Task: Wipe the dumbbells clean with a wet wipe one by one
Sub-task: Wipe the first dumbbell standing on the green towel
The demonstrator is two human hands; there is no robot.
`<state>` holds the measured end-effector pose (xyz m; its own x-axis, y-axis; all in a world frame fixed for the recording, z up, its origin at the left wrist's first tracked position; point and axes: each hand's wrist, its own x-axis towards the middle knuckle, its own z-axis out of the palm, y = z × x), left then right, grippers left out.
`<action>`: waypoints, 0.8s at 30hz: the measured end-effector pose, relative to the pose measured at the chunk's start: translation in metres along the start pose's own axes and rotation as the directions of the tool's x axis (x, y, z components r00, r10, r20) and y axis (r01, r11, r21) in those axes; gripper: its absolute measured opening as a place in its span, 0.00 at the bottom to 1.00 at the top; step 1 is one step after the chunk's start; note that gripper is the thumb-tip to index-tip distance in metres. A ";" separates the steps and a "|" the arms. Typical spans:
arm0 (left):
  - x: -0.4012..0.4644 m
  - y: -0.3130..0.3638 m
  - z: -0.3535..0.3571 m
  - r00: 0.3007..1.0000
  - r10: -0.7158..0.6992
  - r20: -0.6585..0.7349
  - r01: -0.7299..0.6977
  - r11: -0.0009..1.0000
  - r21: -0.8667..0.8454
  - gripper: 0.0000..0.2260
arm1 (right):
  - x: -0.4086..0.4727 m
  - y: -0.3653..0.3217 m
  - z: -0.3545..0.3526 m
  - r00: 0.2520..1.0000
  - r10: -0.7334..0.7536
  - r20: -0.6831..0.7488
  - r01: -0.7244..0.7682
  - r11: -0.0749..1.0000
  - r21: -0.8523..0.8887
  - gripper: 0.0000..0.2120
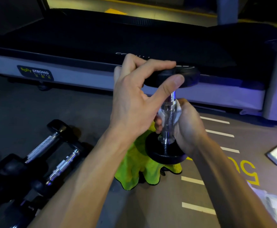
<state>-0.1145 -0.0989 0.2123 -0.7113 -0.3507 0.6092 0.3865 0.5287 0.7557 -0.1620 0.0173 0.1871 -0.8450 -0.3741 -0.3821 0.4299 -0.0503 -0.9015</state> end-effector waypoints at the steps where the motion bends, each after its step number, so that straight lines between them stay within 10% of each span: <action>1: 0.000 0.000 0.001 1.000 0.004 0.003 -0.004 1.000 0.003 0.13 | -0.001 0.003 0.001 0.998 -0.021 -0.055 0.018 0.999 -0.047 0.25; 10: -0.001 0.001 0.006 1.000 0.027 -0.008 -0.027 1.000 0.015 0.12 | -0.019 0.059 0.015 0.664 -0.735 -0.140 0.508 0.580 -0.636 0.10; 15: -0.001 0.002 0.006 0.999 0.043 0.008 -0.043 0.998 0.044 0.13 | -0.011 0.041 0.002 0.800 -0.583 -0.138 0.501 0.777 -0.380 0.19; 19: -0.001 0.002 0.004 1.000 0.024 0.020 -0.024 1.000 0.003 0.13 | -0.003 0.003 -0.004 0.992 -0.109 0.069 0.106 0.993 0.047 0.32; 24: -0.003 0.002 0.003 0.999 0.044 0.028 -0.044 0.999 -0.023 0.14 | -0.005 0.012 0.007 0.972 -0.211 -0.101 0.222 0.967 0.124 0.27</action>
<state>-0.1129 -0.0946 0.2117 -0.7098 -0.3050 0.6350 0.4308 0.5253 0.7338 -0.1506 0.0125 0.1800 -0.9444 -0.2592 -0.2023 0.2673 -0.2471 -0.9314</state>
